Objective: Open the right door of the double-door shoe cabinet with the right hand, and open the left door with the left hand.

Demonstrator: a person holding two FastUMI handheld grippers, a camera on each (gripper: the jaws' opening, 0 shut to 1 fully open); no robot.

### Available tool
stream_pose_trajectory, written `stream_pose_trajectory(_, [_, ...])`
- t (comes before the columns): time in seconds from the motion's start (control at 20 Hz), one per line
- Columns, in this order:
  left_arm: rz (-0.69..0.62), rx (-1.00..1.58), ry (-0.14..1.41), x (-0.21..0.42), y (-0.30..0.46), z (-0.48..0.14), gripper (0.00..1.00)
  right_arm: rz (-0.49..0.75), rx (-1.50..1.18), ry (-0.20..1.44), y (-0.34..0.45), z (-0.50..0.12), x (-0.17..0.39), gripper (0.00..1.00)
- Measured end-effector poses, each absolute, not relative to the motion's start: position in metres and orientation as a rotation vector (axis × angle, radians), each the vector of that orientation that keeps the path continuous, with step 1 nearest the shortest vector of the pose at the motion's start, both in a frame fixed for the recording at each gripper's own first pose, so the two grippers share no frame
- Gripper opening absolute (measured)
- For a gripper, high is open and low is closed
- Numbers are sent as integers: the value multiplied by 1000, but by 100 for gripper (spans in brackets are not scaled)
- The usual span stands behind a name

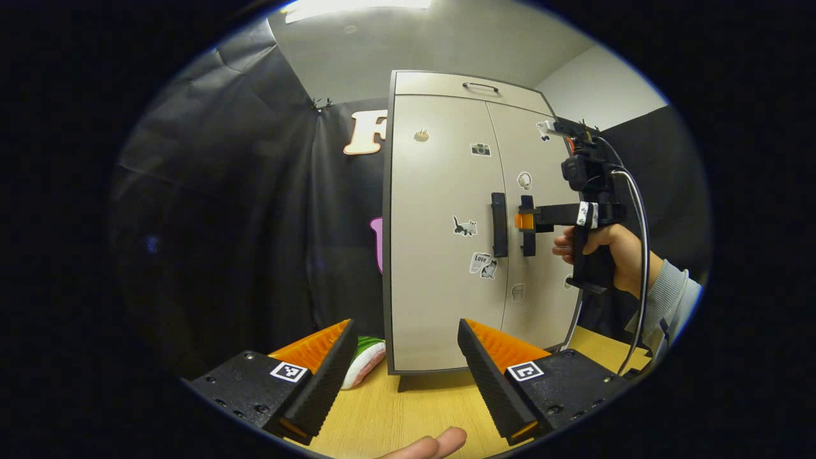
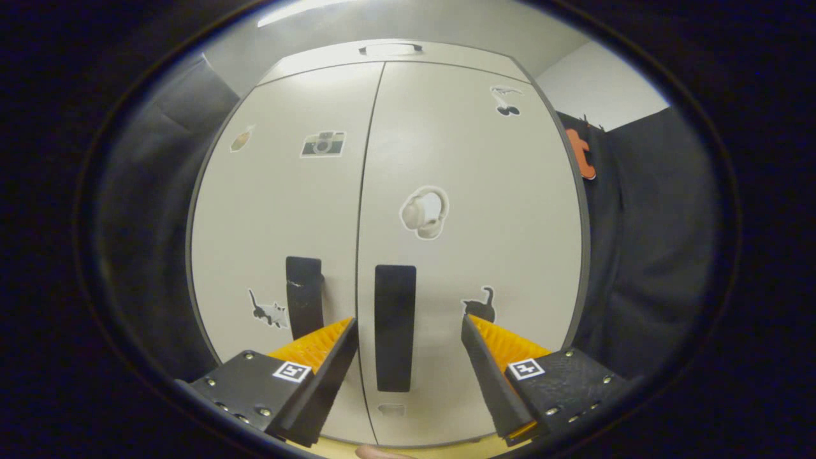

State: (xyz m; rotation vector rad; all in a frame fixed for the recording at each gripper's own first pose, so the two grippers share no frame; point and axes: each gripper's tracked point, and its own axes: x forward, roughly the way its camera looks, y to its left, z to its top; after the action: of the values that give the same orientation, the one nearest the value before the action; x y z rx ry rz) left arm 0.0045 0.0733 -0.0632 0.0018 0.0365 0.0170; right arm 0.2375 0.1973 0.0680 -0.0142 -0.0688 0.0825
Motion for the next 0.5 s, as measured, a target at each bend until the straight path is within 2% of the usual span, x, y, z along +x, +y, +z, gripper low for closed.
stream_pose_trajectory(0.1, [11,-11,43,3,75,-67,98,87,-13,-63,201,66,244,89])
stream_pose_trajectory(0.2, [9,-16,59,5,75,-72,98,84,0,-66,202,67,247,78])
stream_pose_trajectory(0.25, [8,-16,63,5,77,-74,96,97,3,-61,204,66,250,67])
stream_pose_trajectory(0.35, [14,-19,67,4,80,-76,98,108,22,-56,207,65,254,61])
stream_pose_trajectory(0.4, [15,-18,62,4,82,-75,98,121,42,-41,209,63,252,61])
stream_pose_trajectory(0.45, [18,-18,59,3,83,-75,98,122,53,-46,210,65,256,46])
stream_pose_trajectory(0.5, [22,-17,57,2,84,-74,98,126,41,-35,210,64,254,46])
